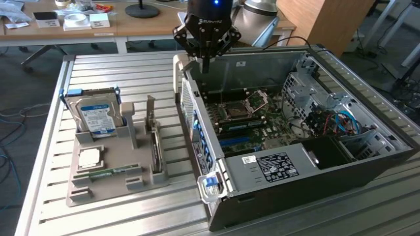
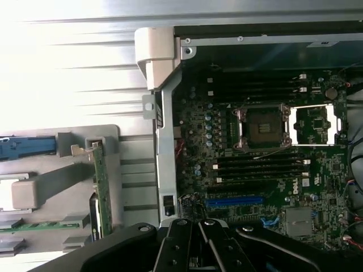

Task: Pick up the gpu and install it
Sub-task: 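Reach for the gpu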

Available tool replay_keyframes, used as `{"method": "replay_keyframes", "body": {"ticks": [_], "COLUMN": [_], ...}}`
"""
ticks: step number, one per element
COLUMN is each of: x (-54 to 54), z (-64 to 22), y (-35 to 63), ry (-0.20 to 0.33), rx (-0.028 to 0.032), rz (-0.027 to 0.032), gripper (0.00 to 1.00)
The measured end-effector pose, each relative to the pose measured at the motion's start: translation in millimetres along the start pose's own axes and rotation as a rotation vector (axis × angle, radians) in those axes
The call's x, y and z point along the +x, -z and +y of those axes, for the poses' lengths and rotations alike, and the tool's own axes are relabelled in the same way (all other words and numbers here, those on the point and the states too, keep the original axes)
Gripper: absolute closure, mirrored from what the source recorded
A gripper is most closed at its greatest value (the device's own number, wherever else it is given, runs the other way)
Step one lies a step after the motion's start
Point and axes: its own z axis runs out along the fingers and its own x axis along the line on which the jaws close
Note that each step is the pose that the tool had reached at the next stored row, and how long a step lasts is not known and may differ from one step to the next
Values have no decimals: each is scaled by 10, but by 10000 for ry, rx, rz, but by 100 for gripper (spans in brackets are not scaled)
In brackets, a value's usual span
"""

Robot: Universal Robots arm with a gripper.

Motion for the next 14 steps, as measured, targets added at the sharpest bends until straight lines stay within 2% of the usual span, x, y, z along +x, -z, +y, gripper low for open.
{"method": "replay_keyframes", "body": {"ticks": [14], "x": [268], "z": [-6], "y": [6], "ry": [-17], "rx": [0], "rz": [-2], "gripper": [89]}}
